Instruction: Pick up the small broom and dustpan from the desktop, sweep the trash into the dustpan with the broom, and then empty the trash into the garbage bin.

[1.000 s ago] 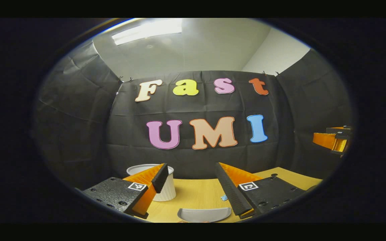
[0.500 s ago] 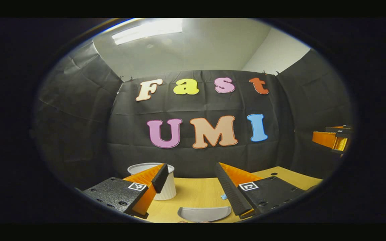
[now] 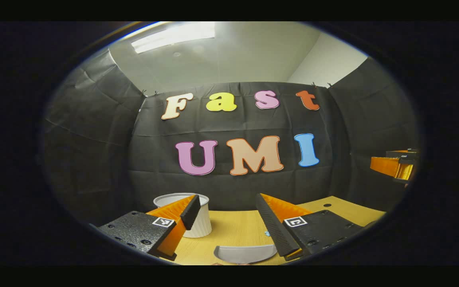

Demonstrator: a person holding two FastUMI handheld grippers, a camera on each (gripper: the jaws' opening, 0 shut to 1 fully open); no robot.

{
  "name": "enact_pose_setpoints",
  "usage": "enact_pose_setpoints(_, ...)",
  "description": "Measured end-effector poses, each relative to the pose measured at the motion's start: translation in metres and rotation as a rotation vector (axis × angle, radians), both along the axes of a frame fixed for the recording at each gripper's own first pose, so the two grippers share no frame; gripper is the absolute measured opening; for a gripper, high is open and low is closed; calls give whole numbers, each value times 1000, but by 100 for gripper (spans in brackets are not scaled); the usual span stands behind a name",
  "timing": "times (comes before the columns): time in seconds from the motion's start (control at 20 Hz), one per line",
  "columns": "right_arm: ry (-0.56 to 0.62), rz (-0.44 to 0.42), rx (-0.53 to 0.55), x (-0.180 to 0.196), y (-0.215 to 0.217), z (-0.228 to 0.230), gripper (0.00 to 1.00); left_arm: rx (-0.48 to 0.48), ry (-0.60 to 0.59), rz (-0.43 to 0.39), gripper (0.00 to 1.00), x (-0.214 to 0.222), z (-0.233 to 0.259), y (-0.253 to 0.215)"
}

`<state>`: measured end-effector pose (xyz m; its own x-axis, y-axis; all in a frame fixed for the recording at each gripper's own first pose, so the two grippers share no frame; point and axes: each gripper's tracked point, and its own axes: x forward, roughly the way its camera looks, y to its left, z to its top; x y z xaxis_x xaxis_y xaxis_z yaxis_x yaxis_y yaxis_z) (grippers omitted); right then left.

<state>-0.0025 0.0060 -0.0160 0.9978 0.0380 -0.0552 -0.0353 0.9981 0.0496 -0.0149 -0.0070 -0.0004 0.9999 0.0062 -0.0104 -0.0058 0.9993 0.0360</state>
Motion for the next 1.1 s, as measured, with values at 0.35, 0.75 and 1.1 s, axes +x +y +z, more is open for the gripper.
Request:
enact_pose_setpoints(0.35,25,1,3,0,2,-12,92,-7,26,-9,84,0,-10,-1)
enact_pose_setpoints(0.75,178,15,12,-3,3,-75,92,-3,143,-41,84,-4,-53,-12)
enact_pose_setpoints(1.1,395,49,0,-14,9,-162,92,13,283,-79,87,-11,-115,-28)
